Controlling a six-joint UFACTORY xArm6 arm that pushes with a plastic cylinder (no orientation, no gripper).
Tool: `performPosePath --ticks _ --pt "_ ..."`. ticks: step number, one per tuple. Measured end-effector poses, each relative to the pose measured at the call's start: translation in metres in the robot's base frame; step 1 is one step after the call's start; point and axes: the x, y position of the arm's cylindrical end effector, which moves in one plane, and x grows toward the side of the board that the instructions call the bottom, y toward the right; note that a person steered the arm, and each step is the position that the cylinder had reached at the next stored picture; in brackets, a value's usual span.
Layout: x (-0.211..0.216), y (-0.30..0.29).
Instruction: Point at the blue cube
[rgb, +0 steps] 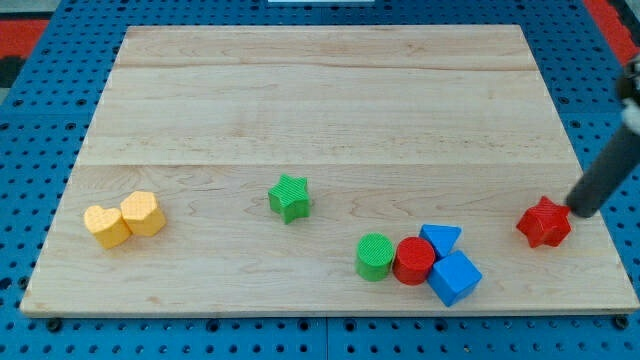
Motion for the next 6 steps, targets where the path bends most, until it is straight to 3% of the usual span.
performPosePath --ticks 1,2,3,5,6 --pt "0.024 -0.022" --pt "0.051 0.035" --pt "0.098 0.003" --pt "0.095 -0.123" --pt "0.078 -0.142"
